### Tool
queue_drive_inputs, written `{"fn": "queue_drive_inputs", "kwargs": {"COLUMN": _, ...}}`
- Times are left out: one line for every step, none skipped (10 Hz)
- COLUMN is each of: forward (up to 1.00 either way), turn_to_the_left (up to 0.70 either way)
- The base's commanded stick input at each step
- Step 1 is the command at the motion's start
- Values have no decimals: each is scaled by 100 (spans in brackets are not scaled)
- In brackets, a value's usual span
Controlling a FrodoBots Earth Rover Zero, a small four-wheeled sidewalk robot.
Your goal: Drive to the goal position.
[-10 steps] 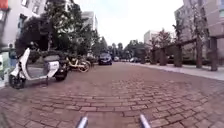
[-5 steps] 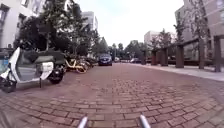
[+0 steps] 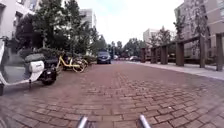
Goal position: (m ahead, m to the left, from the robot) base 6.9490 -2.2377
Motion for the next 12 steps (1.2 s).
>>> {"fn": "queue_drive_inputs", "kwargs": {"forward": 70, "turn_to_the_left": 0}}
{"fn": "queue_drive_inputs", "kwargs": {"forward": 70, "turn_to_the_left": 0}}
{"fn": "queue_drive_inputs", "kwargs": {"forward": 70, "turn_to_the_left": 0}}
{"fn": "queue_drive_inputs", "kwargs": {"forward": 70, "turn_to_the_left": 0}}
{"fn": "queue_drive_inputs", "kwargs": {"forward": 70, "turn_to_the_left": 0}}
{"fn": "queue_drive_inputs", "kwargs": {"forward": 70, "turn_to_the_left": 0}}
{"fn": "queue_drive_inputs", "kwargs": {"forward": 70, "turn_to_the_left": 0}}
{"fn": "queue_drive_inputs", "kwargs": {"forward": 70, "turn_to_the_left": 0}}
{"fn": "queue_drive_inputs", "kwargs": {"forward": 70, "turn_to_the_left": 0}}
{"fn": "queue_drive_inputs", "kwargs": {"forward": 70, "turn_to_the_left": 0}}
{"fn": "queue_drive_inputs", "kwargs": {"forward": 70, "turn_to_the_left": 0}}
{"fn": "queue_drive_inputs", "kwargs": {"forward": 70, "turn_to_the_left": 0}}
